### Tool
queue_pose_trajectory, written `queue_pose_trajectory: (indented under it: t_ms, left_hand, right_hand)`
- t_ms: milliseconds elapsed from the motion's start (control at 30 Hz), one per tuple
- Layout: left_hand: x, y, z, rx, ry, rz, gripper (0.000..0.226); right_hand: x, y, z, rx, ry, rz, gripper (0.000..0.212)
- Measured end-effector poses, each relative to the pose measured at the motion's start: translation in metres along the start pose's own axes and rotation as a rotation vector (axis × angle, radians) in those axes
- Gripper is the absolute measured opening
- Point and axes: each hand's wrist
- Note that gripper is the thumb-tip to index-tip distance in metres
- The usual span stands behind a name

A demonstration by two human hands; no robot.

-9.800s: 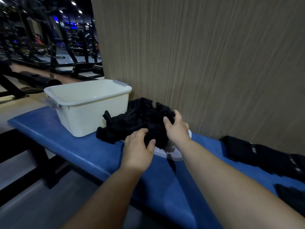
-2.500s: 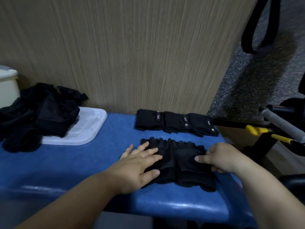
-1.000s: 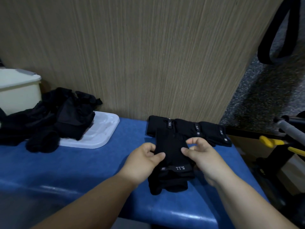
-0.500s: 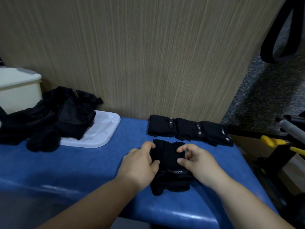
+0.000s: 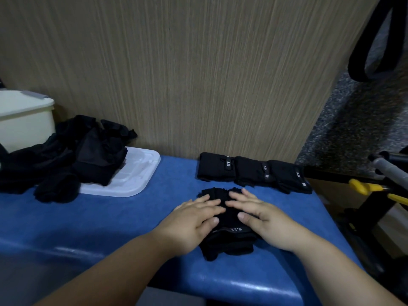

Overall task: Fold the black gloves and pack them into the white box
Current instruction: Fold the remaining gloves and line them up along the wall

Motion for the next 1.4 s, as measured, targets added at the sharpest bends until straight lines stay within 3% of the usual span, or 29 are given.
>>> queue_pose_trajectory:
  t_ms: [467, 800, 1033, 1167, 1267, 1400]
  left_hand:
    - [-0.009, -0.010, -0.010, -0.021, 0.145, -0.083, 0.049]
    - [-0.023, -0.024, -0.016, 0.079, -0.118, 0.065, 0.073]
    - [-0.012, -0.014, -0.011, 0.093, -0.147, 0.013, 0.069]
    - [-0.008, -0.011, -0.014, 0.101, -0.124, 0.040, 0.059]
    - [-0.006, -0.009, -0.009, 0.077, -0.126, 0.122, 0.032]
    - [-0.005, -0.007, -0.008, -0.040, -0.310, 0.188, 0.011]
  right_hand:
    - [-0.018, -0.013, 0.013, 0.103, -0.244, -0.279, 0.054]
    - [-0.023, -0.023, 0.008, 0.025, -0.228, 0.023, 0.057]
    - [-0.014, -0.022, 0.001, 0.022, -0.183, -0.082, 0.069]
    - [-0.014, -0.022, -0.001, 0.035, -0.150, -0.106, 0.073]
    - [-0.012, -0.021, -0.001, 0.030, -0.138, -0.107, 0.070]
    - [-0.004, -0.016, -0.005, 0.008, -0.113, -0.034, 0.067]
Point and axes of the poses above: each hand's wrist, its own y-axis towards the middle knuckle, its own x-axis out of the palm, z = x × y, and after that the axes turned 3 degrees about -z, right-handed
